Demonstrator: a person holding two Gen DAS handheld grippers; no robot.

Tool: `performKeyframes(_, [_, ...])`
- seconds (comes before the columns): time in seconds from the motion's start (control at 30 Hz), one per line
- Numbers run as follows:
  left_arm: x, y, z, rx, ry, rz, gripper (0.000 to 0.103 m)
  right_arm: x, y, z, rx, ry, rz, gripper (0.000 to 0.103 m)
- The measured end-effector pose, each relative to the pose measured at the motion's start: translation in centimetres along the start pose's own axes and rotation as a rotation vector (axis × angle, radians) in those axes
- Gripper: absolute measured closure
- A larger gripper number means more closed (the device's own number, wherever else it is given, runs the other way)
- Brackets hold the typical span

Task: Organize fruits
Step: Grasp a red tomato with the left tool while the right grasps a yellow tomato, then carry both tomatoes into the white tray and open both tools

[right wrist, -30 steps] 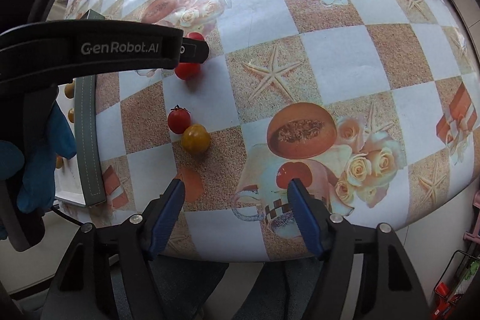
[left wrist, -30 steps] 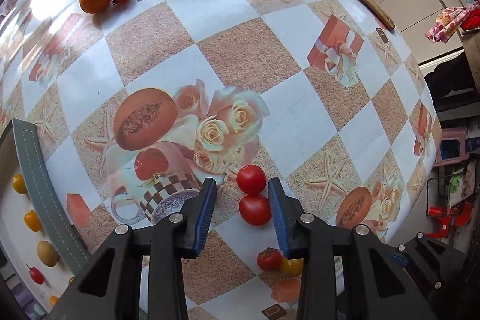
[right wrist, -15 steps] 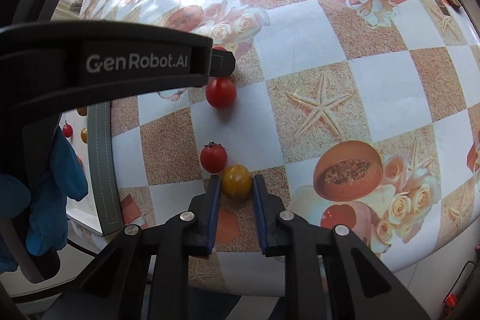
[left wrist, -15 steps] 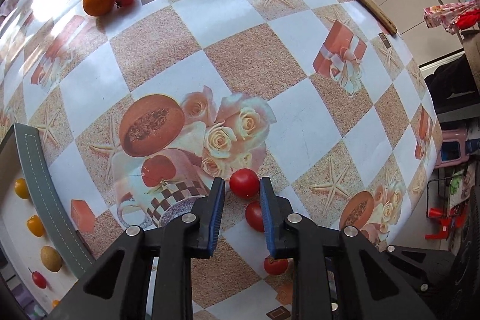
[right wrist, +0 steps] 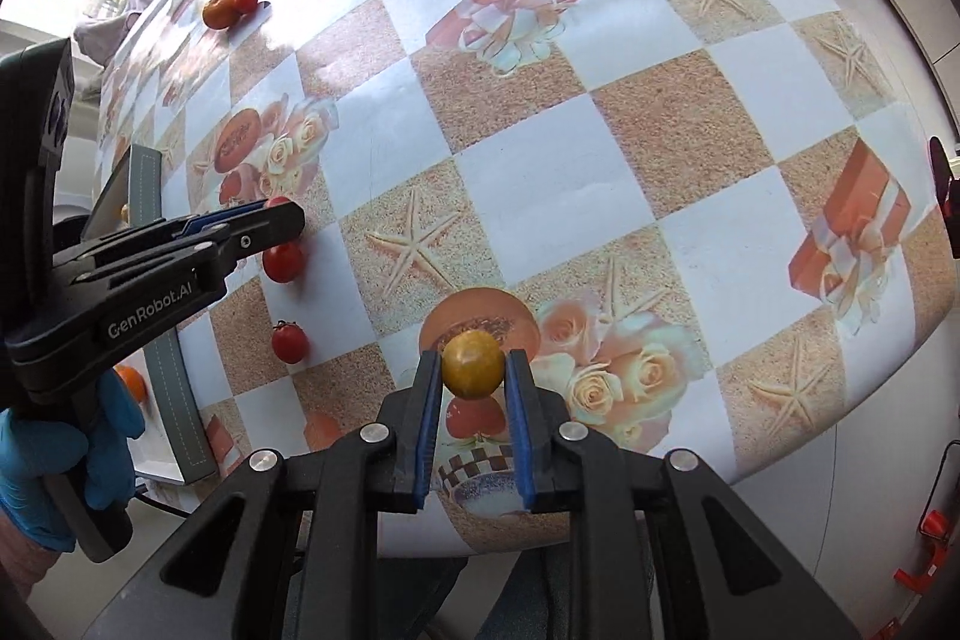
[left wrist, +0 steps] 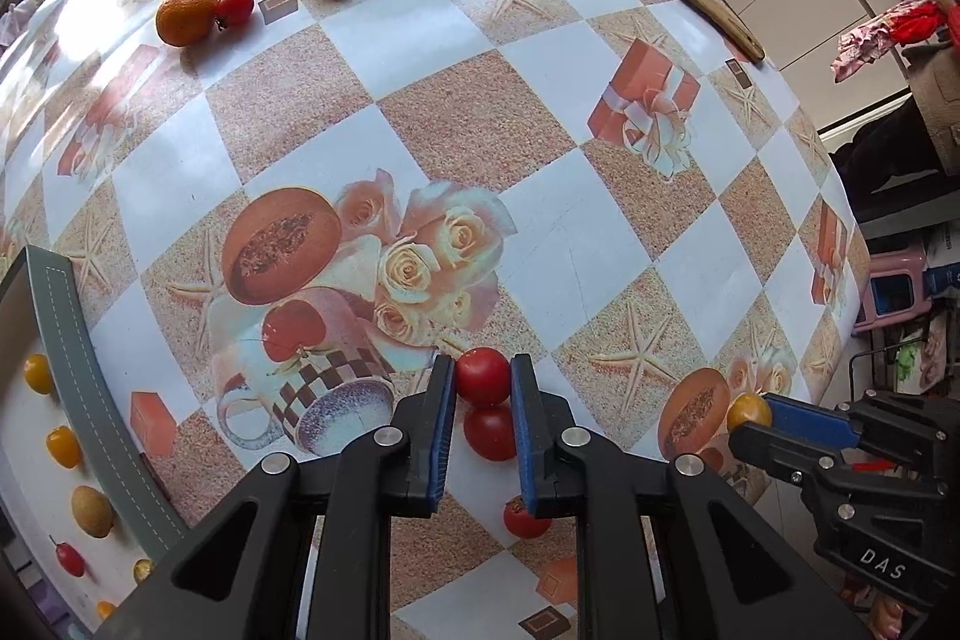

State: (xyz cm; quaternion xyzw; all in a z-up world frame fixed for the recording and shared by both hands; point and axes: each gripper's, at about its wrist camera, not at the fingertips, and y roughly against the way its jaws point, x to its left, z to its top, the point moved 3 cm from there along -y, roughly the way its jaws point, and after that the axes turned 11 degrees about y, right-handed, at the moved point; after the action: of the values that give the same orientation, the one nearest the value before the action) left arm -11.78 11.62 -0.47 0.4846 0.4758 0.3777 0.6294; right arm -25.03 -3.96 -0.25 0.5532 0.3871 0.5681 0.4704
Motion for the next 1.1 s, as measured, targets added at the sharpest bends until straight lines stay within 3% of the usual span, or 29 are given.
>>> performKeyframes(0.17, [1.5,1.9,-0.7,-0.017,0.043,-0.023,0.084,0.0,1.5,1.6,-0.004,0.012,-0.002,0.08])
performKeyframes(0.5, [4.3,5.6,-2.2,-0.089,0.107,-0.044,0.084,3.8,1.1,5.3,-0.011,0.096,-0.012,0.08])
performKeyframes(0.87, [7.5,7.0,-3.1,-0.142,0.222,-0.052,0.084,6.5,1.6,5.9,0.018,0.182,-0.027,0.08])
performKeyframes(1.1, [11.6,9.5,-4.6,-0.204,0.306,-0.028,0.084,10.0,1.7,7.4,0.014,0.273,-0.018,0.08])
